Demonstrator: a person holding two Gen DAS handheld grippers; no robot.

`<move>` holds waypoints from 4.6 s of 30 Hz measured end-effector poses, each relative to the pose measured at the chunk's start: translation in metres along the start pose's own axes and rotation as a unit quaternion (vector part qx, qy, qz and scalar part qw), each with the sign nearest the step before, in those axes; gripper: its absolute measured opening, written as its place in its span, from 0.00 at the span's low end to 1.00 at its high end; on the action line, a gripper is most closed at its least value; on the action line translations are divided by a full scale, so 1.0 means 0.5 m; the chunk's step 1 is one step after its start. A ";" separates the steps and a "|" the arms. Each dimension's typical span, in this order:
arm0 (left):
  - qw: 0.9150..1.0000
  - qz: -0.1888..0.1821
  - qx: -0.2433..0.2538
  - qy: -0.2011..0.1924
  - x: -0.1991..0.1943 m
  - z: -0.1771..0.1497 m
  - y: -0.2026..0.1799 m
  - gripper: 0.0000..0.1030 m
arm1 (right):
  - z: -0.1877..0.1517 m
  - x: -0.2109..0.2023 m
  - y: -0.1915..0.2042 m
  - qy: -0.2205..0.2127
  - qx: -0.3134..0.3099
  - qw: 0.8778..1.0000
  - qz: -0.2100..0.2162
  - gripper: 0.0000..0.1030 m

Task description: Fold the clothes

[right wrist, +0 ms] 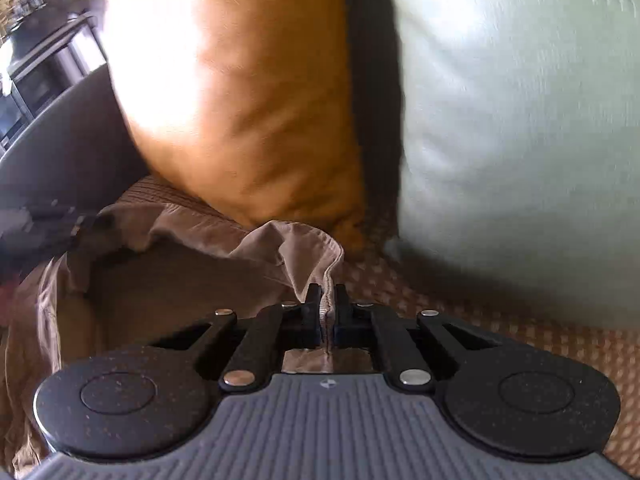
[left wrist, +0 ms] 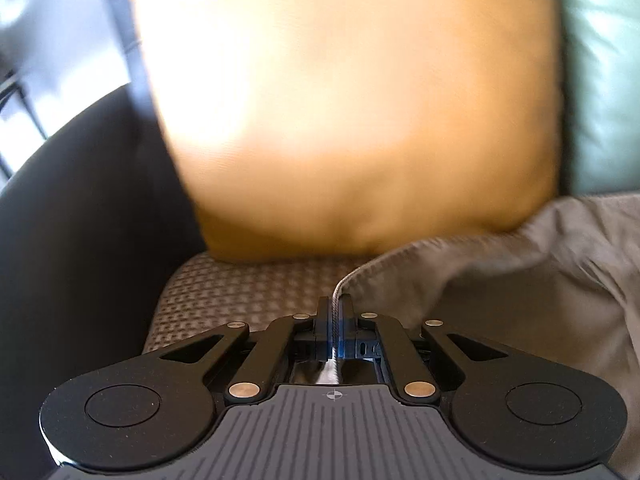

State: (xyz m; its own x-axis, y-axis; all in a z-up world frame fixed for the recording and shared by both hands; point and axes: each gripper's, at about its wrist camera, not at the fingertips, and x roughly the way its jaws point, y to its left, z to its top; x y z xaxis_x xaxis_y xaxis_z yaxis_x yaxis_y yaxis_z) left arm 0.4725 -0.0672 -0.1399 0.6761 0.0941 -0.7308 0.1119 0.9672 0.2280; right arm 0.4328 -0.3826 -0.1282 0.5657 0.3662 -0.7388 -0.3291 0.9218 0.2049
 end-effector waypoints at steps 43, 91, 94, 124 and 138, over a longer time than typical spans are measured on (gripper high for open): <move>0.985 -0.116 0.127 -0.014 -0.061 -0.044 -0.444 0.70 | -0.228 -0.208 -0.188 0.018 0.051 0.994 -0.093 0.66; 0.997 -0.073 -0.008 -0.021 -0.016 -0.058 -0.294 0.74 | -0.240 -0.152 -0.238 -0.019 0.103 0.986 -0.128 0.59; 0.997 -0.076 -0.017 -0.002 -0.008 -0.054 -0.301 0.01 | -0.239 -0.170 -0.235 -0.020 0.096 0.988 -0.122 0.59; 0.965 -0.223 -0.079 0.112 -0.481 -0.518 -0.244 0.66 | -0.674 -0.474 0.252 -0.002 0.125 0.984 0.128 0.64; 0.955 -0.215 -0.187 0.080 -0.522 -0.573 -0.231 0.00 | -0.734 -0.493 0.374 -0.018 0.067 0.986 0.152 0.10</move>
State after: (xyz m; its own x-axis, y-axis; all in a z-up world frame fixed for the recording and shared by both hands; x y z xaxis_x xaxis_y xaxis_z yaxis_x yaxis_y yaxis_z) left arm 0.0743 -0.1357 -0.1598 0.5025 -0.3249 -0.8012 0.0665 0.9385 -0.3389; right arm -0.0456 -0.3471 -0.1435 0.4826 0.6309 -0.6075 -0.3862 0.7758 0.4989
